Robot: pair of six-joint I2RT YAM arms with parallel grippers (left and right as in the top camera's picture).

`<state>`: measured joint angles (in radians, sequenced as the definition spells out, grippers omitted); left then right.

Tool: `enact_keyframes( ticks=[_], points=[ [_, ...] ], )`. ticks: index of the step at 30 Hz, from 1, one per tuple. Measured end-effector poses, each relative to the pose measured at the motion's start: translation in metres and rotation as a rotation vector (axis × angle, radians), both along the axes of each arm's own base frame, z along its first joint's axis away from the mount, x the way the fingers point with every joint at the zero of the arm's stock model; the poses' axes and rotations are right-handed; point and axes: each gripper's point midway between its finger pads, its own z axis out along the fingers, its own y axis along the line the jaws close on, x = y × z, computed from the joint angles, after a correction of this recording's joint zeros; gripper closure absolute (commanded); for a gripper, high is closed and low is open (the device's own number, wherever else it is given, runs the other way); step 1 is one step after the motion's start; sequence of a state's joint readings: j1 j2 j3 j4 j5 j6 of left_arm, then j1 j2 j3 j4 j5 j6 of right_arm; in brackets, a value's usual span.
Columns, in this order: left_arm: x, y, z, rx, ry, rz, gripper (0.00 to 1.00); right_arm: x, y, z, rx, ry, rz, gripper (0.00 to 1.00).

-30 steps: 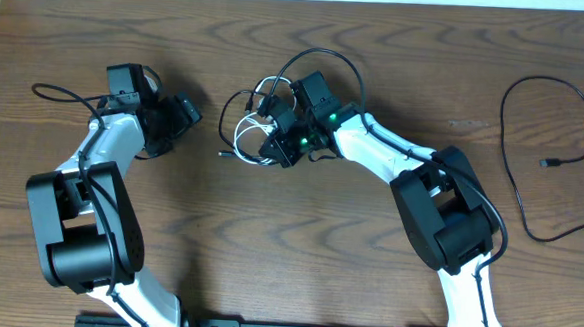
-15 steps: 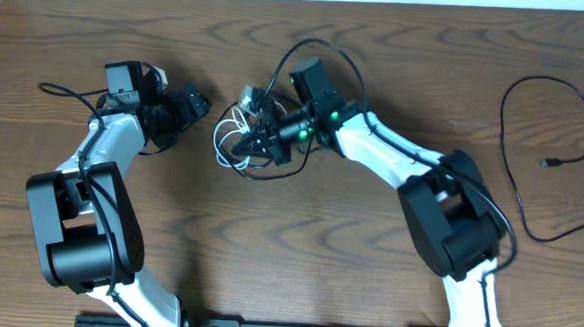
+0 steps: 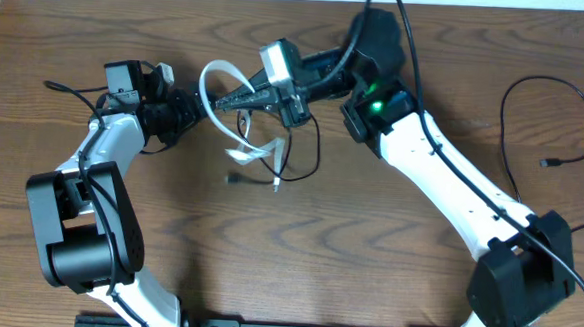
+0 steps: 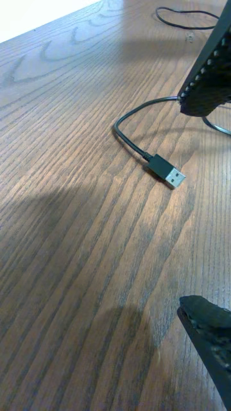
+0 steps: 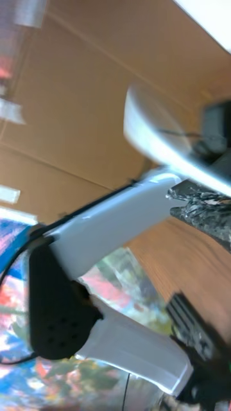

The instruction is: Untangle cables

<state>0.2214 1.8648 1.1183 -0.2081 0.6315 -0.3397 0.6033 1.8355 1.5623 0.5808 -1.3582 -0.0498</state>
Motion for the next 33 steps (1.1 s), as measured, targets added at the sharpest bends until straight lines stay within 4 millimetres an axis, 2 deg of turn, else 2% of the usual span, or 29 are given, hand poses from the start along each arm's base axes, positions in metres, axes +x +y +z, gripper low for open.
enact_keyframes(
  ticks=[5,9,14,18,23,27,30,33],
  points=[
    [0.0,0.0,0.0,0.0,0.0,0.0,0.05,-0.009,-0.006,0.018,0.075,-0.113,0.011,0.99],
    [0.0,0.0,0.0,0.0,0.0,0.0,0.05,-0.007,-0.008,0.02,0.082,-0.125,0.004,0.99],
    [0.0,0.0,0.0,0.0,0.0,0.0,0.05,0.003,-0.013,0.02,0.084,-0.123,-0.03,0.99],
    [0.0,0.0,0.0,0.0,0.001,0.0,0.05,0.02,-0.017,0.02,0.077,-0.088,-0.092,0.99],
    [0.0,0.0,0.0,0.0,0.001,0.0,0.05,0.058,-0.017,0.009,0.023,0.072,-0.26,0.99],
    [0.0,0.0,0.0,-0.001,0.001,0.0,0.05,0.111,-0.016,-0.011,-0.032,0.242,-0.547,0.99],
    [0.0,0.0,0.0,-0.001,0.002,0.0,0.05,0.151,-0.027,-0.032,-0.079,0.337,-0.787,0.99],
    [0.0,0.0,0.0,-0.001,0.002,0.0,0.05,0.177,-0.042,-0.049,-0.116,0.385,-0.967,0.99]
  ],
)
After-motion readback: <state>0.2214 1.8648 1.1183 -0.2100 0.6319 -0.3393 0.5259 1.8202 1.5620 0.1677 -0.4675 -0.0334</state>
